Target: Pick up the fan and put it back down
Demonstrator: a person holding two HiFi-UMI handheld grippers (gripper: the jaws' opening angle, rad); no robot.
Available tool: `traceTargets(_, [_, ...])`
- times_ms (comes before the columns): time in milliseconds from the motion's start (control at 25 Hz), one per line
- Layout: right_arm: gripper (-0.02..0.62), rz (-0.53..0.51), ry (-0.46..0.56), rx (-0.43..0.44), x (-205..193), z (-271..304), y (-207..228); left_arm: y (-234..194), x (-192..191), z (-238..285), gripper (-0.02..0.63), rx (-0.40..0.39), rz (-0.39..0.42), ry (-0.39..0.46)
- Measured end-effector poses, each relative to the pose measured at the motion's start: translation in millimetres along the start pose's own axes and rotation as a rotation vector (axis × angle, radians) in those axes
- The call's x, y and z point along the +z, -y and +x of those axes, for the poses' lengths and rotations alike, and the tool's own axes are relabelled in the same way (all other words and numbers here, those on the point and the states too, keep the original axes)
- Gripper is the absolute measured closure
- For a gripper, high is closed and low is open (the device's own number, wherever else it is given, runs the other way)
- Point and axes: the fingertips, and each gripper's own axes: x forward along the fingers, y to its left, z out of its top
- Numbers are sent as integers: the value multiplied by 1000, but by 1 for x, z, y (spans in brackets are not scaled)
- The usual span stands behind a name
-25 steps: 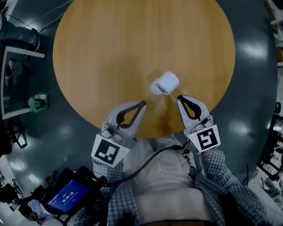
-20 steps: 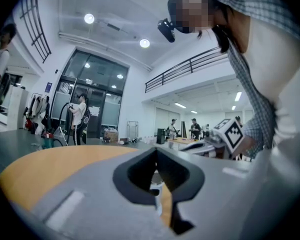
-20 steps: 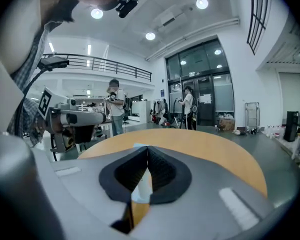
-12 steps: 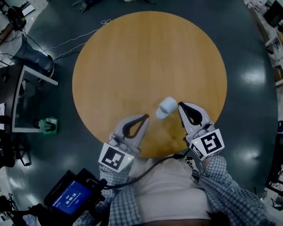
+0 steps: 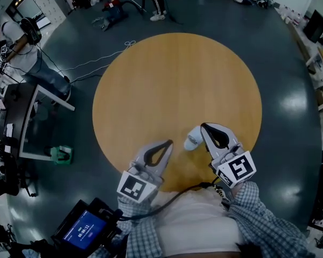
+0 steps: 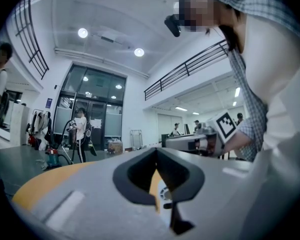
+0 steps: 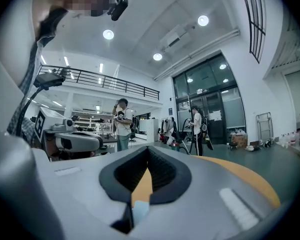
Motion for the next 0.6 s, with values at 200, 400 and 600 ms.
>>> traceTargets(200, [592, -21, -9, 6, 0, 2, -1, -2, -3, 0, 606, -9, 6, -12])
traceTargets(400, [592, -33, -35, 13, -4, 2, -3, 0, -4, 1, 606, -14, 1, -16])
traceTargets(600, [592, -34, -35, 16, -5, 2, -5, 0, -6, 0, 606, -18, 0, -20])
